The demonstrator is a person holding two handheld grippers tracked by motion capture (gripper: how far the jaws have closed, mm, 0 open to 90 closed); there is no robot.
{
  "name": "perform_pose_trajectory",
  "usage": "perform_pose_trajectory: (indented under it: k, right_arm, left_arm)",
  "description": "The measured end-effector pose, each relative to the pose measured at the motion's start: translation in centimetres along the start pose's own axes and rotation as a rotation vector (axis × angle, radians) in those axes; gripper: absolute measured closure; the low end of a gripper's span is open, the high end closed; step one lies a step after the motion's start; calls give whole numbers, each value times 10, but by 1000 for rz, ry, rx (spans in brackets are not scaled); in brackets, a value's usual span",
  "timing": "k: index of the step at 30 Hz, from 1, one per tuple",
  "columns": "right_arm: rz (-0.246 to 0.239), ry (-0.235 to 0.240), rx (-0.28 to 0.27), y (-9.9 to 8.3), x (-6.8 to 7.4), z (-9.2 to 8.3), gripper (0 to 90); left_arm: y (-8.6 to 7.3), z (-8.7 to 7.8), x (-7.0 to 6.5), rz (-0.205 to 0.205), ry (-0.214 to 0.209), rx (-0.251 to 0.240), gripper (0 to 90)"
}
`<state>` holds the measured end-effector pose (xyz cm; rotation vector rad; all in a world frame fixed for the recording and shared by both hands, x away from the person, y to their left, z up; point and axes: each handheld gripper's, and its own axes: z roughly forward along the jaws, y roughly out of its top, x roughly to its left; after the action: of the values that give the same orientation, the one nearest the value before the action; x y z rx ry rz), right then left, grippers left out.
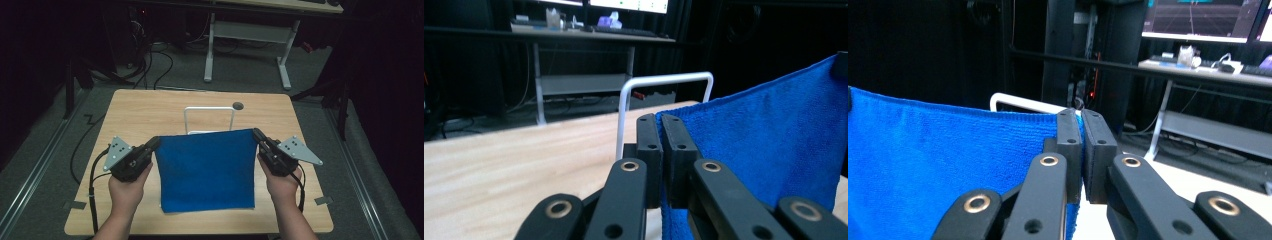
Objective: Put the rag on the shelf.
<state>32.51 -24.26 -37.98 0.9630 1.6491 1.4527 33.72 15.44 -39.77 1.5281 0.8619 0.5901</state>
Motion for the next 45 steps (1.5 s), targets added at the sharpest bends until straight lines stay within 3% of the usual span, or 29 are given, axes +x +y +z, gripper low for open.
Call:
perform_pose_trajectory:
  k: [7, 14, 24, 29, 33, 41, 43, 44, 45]
  right_arm:
    - [-28, -8, -49, 23, -2, -1, 883]
    - [-17, -8, -77, 42, -9, 2, 883]
    - [-27, -19, -86, 61, -18, 18, 885]
    - [-26, -29, -79, 69, -26, 33, 885]
    - [-19, -37, -72, 74, -35, 47, 887]
    - [0, -59, -62, 75, -50, 71, 886]
    - [12, -60, -42, 76, -58, 85, 887]
    - [12, -60, -42, 76, -58, 85, 887]
    - [7, -62, -20, 76, -61, 97, 887]
  left_arm:
    - [27, 3, 1, 29, 2, -48, 878]
    - [57, 14, 4, 71, 8, -79, 878]
    - [79, 35, 20, 86, 18, -73, 878]
    - [86, 50, 30, 84, 21, -66, 879]
    - [94, 70, 38, 119, 44, -51, 878]
    - [102, 96, 49, 143, 68, -59, 878]
    - [99, 110, 51, 177, 109, -33, 878]
    - [99, 110, 51, 177, 109, -33, 878]
    - [97, 118, 56, 176, 128, -12, 879]
